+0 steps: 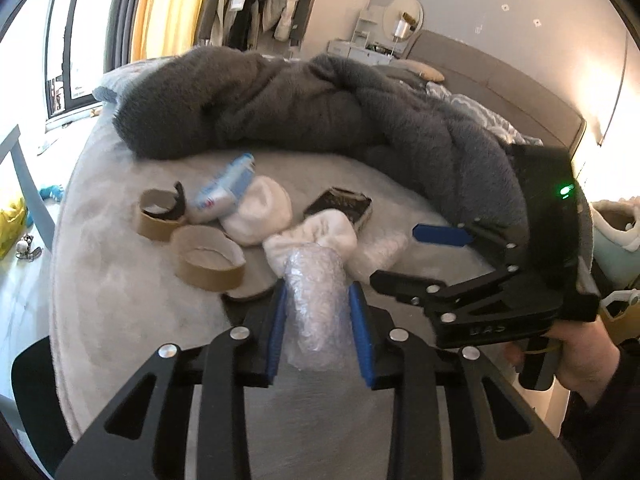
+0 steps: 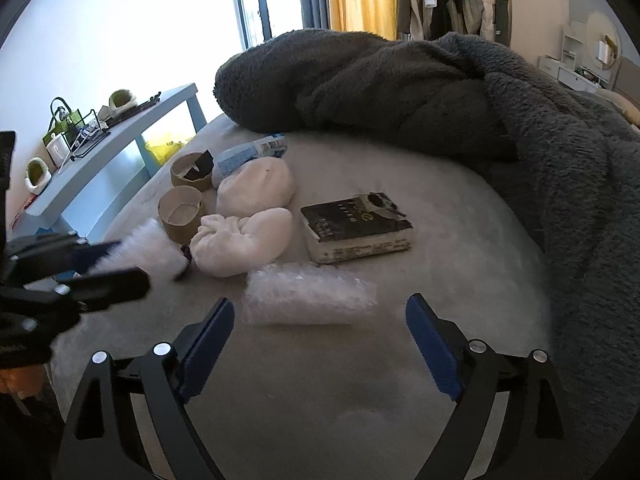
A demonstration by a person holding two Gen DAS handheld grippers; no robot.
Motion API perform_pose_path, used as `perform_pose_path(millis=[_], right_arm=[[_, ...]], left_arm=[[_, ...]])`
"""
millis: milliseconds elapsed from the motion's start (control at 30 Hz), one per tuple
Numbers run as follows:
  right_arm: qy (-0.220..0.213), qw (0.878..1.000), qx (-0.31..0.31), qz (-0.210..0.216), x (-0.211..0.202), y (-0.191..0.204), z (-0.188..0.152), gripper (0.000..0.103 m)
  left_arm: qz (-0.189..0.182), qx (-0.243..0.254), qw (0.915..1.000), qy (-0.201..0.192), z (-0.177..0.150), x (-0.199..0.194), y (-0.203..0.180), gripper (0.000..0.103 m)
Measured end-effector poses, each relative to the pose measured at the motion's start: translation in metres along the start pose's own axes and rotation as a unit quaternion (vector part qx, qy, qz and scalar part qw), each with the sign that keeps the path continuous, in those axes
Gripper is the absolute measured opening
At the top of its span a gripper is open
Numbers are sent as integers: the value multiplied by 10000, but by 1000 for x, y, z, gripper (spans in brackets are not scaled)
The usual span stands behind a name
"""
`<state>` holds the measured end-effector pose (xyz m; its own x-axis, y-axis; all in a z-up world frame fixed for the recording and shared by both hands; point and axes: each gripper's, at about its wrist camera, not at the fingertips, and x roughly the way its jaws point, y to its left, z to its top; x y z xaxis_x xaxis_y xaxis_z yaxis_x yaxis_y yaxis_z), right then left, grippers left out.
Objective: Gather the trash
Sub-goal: 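Close the left tool on a bubble-wrap roll while the right tool grasps another bubble-wrap roll, then carry both bubble-wrap rolls to the teal bin and open the left tool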
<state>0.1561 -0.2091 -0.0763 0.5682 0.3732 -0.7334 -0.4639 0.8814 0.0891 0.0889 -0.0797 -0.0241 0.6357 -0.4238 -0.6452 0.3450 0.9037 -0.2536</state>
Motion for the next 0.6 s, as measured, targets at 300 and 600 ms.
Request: perform_pose_path(millis=[300, 600], right_arm=[[419, 9968, 226, -642, 14, 4, 14, 66], [-299, 9898, 380, -1337, -14, 18, 43, 66]], left_arm=[[246, -261, 9990, -259, 8, -27, 36, 33], [611, -552, 9960, -349, 6, -52, 78, 33]])
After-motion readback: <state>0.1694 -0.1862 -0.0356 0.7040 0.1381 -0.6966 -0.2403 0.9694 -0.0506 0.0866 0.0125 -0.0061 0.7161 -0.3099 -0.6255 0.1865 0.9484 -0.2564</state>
